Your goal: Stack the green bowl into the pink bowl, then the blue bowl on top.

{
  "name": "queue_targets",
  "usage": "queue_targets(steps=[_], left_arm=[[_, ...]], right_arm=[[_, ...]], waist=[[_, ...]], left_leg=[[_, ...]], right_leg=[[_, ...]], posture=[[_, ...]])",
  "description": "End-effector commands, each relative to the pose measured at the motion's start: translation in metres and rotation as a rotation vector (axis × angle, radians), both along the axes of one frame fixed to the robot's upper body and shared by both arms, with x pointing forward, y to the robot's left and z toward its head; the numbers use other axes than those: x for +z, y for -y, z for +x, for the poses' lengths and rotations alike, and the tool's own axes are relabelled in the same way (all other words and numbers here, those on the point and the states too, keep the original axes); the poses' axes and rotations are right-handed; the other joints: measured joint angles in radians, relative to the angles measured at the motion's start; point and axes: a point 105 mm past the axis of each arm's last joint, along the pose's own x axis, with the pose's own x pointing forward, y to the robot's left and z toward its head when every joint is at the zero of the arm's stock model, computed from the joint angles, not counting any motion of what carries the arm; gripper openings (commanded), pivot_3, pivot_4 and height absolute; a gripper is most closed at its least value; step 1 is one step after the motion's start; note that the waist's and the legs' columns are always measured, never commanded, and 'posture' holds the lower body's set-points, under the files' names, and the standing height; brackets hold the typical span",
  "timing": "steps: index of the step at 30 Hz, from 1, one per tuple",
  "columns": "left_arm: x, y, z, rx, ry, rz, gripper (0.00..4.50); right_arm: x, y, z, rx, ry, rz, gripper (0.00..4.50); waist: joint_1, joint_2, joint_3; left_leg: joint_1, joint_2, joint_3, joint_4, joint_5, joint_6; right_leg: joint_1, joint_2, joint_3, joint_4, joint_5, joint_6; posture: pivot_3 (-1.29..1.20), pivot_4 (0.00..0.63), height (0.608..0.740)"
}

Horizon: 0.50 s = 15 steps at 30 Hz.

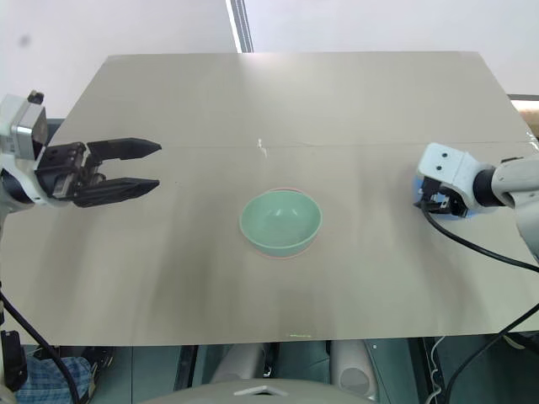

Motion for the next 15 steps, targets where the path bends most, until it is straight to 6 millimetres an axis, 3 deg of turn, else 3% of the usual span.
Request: queue_targets(steps=[1,4,7,11,15], left_arm=[[0.013,-0.001,-0.003,-0.010,0.061,-0.009,3.66],[0.014,-0.002,-0.002,-0.009,0.063,-0.008,3.66],[0.014,-0.002,-0.002,-0.010,0.066,-0.008,3.66],[0.014,-0.001,-0.001,-0.011,0.066,-0.008,3.66],[0.014,-0.002,-0.001,-0.012,0.064,-0.007,3.66]], right_arm=[[-0.001,0.008,-0.002,-0.079,0.005,0.000,2.49],[-0.009,0.013,0.000,-0.102,-0.003,-0.013,2.49],[-0.010,0.011,0.002,-0.103,-0.001,-0.006,1.77],[-0.014,0.007,-0.001,-0.075,-0.022,-0.004,0.03],[-0.014,0.005,-0.004,-0.048,-0.040,-0.007,0.03]], waist=[[-0.001,0.000,0.000],[-0.002,0.000,0.000],[-0.002,0.000,0.000],[-0.001,0.000,0.000],[-0.001,0.000,0.000]], left_leg=[[0.000,0.000,0.000,0.000,0.000,0.000],[0.000,0.000,0.000,0.000,0.000,0.000],[0.000,0.000,0.001,0.000,0.000,0.000],[0.000,0.000,0.000,0.000,0.000,0.000],[0.000,0.000,0.000,0.000,0.000,0.000]], right_leg=[[0.000,0.000,0.000,0.000,0.000,0.000],[0.000,0.000,0.000,0.000,0.000,0.000],[0.000,0.000,0.000,0.000,0.000,0.000],[0.000,0.000,0.000,0.000,0.000,0.000],[0.000,0.000,0.000,0.000,0.000,0.000]], posture=[[0.00,0.150,0.740],[0.00,0.150,0.740],[0.00,0.150,0.740],[0.00,0.150,0.740],[0.00,0.150,0.740]])
